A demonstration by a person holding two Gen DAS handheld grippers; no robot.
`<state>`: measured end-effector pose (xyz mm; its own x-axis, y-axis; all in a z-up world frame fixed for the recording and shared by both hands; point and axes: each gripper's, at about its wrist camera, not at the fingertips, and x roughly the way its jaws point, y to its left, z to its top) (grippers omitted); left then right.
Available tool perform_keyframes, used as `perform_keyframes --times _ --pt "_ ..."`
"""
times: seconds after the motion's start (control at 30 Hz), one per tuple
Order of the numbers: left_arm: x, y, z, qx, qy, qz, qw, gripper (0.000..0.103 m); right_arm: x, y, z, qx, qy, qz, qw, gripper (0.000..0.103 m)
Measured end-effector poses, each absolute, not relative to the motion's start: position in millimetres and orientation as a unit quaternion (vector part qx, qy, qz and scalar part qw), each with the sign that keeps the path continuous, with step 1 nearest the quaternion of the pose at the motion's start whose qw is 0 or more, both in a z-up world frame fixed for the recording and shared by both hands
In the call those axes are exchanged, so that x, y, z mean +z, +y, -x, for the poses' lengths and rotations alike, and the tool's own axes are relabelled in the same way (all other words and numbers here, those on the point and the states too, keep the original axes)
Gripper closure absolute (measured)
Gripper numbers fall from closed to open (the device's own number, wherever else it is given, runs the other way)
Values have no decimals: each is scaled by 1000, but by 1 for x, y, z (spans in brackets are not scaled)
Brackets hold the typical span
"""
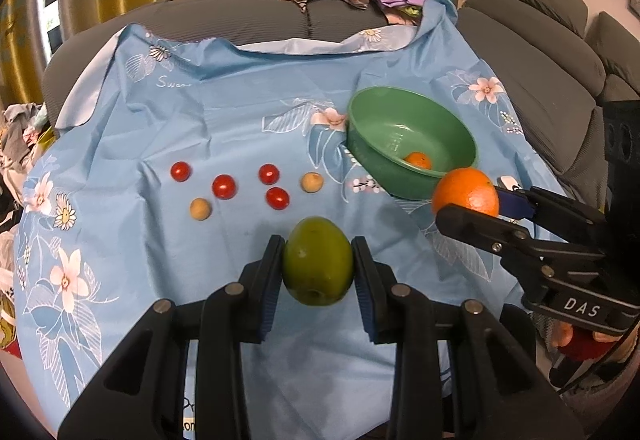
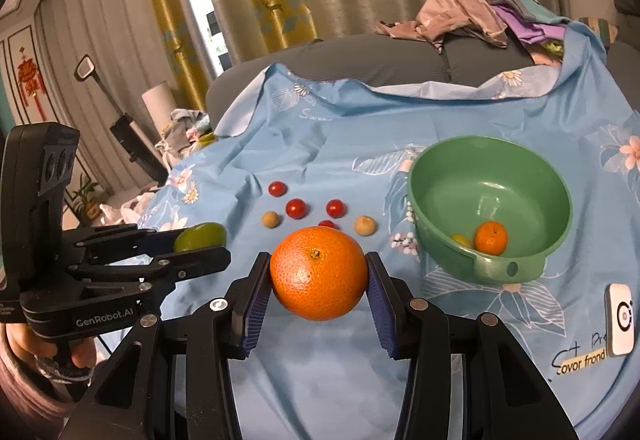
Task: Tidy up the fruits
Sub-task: 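Carry both held fruits over the green bowl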
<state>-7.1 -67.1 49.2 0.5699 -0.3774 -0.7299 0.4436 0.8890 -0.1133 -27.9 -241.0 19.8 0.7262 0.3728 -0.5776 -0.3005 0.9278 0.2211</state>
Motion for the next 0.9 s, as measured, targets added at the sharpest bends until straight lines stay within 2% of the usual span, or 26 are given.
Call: perform_keyframes --times 0.9 --pt "55 -145 -31 -283 401 -85 867 70 9 -312 11 128 307 -119 935 55"
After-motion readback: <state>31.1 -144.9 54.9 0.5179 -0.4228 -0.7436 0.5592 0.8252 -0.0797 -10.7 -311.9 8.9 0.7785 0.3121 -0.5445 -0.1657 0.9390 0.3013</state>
